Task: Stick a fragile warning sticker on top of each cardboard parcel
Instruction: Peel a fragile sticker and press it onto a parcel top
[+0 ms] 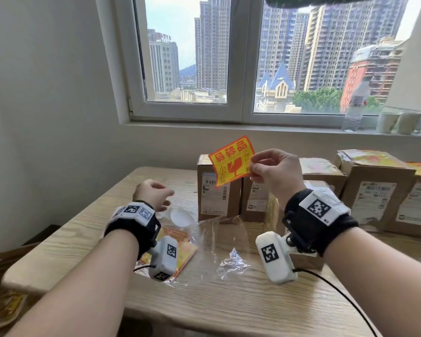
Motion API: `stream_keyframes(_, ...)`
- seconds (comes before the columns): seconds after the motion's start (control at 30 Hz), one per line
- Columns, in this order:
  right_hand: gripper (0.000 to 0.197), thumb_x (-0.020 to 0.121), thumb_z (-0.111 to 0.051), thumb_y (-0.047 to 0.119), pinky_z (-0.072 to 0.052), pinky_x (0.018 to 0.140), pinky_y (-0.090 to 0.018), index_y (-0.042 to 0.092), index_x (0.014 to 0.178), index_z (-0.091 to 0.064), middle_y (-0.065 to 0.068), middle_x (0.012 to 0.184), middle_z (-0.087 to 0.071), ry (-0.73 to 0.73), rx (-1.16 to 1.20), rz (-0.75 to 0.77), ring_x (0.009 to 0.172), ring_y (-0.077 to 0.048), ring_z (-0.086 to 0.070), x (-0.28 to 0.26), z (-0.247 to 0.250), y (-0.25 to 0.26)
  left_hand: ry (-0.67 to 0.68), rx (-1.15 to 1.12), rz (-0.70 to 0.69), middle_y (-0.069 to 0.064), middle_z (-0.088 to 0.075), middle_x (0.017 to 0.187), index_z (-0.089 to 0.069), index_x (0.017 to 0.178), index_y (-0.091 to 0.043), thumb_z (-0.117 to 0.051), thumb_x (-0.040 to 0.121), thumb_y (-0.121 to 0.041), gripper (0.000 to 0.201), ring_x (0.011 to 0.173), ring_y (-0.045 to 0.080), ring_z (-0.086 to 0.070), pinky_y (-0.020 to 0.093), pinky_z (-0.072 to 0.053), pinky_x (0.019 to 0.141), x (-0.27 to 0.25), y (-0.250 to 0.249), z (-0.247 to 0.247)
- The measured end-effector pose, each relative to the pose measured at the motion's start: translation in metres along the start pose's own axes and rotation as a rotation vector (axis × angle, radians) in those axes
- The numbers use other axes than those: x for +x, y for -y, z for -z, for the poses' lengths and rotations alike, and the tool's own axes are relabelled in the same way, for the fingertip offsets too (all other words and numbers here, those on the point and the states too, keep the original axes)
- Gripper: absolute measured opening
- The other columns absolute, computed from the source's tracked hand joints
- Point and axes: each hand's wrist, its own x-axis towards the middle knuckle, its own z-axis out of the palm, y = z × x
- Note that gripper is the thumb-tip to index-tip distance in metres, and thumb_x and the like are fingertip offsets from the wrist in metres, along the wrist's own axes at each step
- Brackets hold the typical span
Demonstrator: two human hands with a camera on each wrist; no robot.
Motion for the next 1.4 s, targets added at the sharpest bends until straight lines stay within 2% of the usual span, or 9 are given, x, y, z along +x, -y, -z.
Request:
stream_keyframes(0.13, 0.016, 0.082, -0.074, 0.004, -0.058, 0.070, -0.036, 0.019, 0.076, -0.069, -0.007, 0.081, -0.075, -0.014, 0.044, -0.002, 0.078, -0.025, -0.074, -0.001, 0.010, 0.003, 0.325, -0.308, -0.104, 0.014, -0.070, 0.094, -0.057, 0.092, -0.009, -0.066, 0.087, -0.009, 0.011, 0.078, 0.022, -0.071, 0.032, -0.061, 0.068, -0.036, -0.053, -0.021)
stream_keyframes(0.23, 0.016, 0.082, -0.073, 0.003, -0.058, 0.069, -0.034, 0.017, 0.076, -0.069, -0.006, 0.079, -0.074, -0.007, 0.073, 0.001, 0.075, -0.024, -0.074, -0.005, 0.023, 0.010, 0.478, -0.366, -0.159, 0.016, -0.071, 0.098, -0.061, 0.102, -0.005, -0.066, 0.087, -0.008, 0.016, 0.077, 0.022, -0.071, 0.030, -0.059, 0.072, -0.061, -0.086, -0.040)
stream_keyframes(0.43, 0.011, 0.086, -0.071, 0.015, -0.060, 0.070, -0.036, 0.022, 0.095, -0.070, -0.004, 0.085, -0.075, -0.033, 0.027, -0.001, 0.077, -0.019, -0.074, -0.011, 0.067, 0.016, 0.447, -0.372, -0.226, 0.019, -0.070, 0.105, -0.066, 0.094, -0.004, -0.067, 0.083, 0.002, 0.013, 0.085, 0.025, -0.071, 0.032, -0.061, 0.068, -0.087, -0.116, -0.075)
stream_keyframes(0.6, 0.037, 0.089, -0.068, 0.027, -0.058, 0.081, -0.039, 0.028, 0.126, -0.060, 0.004, 0.096, -0.074, -0.102, -0.176, 0.025, 0.088, -0.015, -0.071, -0.008, 0.107, 0.008, 0.477, -0.305, -0.253, 0.016, -0.069, 0.106, -0.063, 0.102, -0.003, -0.069, 0.081, 0.002, 0.022, 0.091, 0.025, -0.071, 0.024, -0.060, 0.063, -0.107, -0.129, -0.109)
stream_keyframes(0.73, 0.022, 0.085, -0.071, 0.009, -0.056, 0.060, -0.030, 0.027, 0.095, -0.062, -0.002, 0.082, -0.070, -0.121, -0.128, 0.011, 0.079, -0.021, -0.072, -0.006, 0.129, 0.008, 0.536, -0.268, -0.247, 0.017, -0.070, 0.104, -0.064, 0.101, -0.003, -0.071, 0.079, 0.003, 0.023, 0.085, 0.023, -0.072, 0.024, -0.060, 0.062, -0.118, -0.131, -0.128)
stream_keyframes(0.83, 0.023, 0.084, -0.072, 0.009, -0.058, 0.062, -0.033, 0.028, 0.082, -0.060, -0.003, 0.081, -0.071, -0.159, -0.179, -0.004, 0.077, -0.020, -0.072, -0.004, 0.137, 0.005, 0.560, -0.242, -0.240, 0.016, -0.070, 0.105, -0.065, 0.102, -0.003, -0.069, 0.081, 0.004, 0.023, 0.087, 0.024, -0.072, 0.025, -0.060, 0.064, -0.123, -0.132, -0.138)
stream_keyframes(0.93, 0.022, 0.084, -0.073, 0.011, -0.061, 0.074, -0.040, 0.029, 0.079, -0.062, -0.002, 0.084, -0.071, -0.180, -0.191, -0.002, 0.079, -0.018, -0.072, -0.003, 0.135, 0.001, 0.535, -0.212, -0.209, 0.012, -0.070, 0.103, -0.066, 0.101, -0.004, -0.065, 0.084, 0.005, 0.019, 0.085, 0.018, -0.071, 0.022, -0.059, 0.063, -0.123, -0.133, -0.144)
stream_keyframes(1.17, 0.019, 0.083, -0.074, 0.010, -0.060, 0.078, -0.037, 0.027, 0.080, -0.067, 0.000, 0.084, -0.072, -0.180, -0.165, -0.003, 0.081, -0.018, -0.072, -0.003, 0.132, 0.004, 0.405, -0.164, -0.215, 0.004, -0.075, 0.093, -0.074, 0.087, -0.013, -0.071, 0.082, -0.004, 0.011, 0.084, 0.016, -0.072, 0.031, -0.059, 0.080, -0.115, -0.130, -0.142)
stream_keyframes(1.4, 0.017, 0.080, -0.076, 0.007, -0.061, 0.078, -0.037, 0.022, 0.076, -0.069, -0.004, 0.086, -0.074, -0.148, -0.120, -0.156, 0.079, -0.019, -0.074, 0.000, 0.132, -0.007, 0.415, -0.174, -0.153, 0.013, -0.072, 0.098, -0.071, 0.081, -0.007, -0.068, 0.080, 0.007, 0.014, 0.082, 0.020, -0.071, 0.024, -0.060, 0.068, -0.117, -0.127, -0.147)
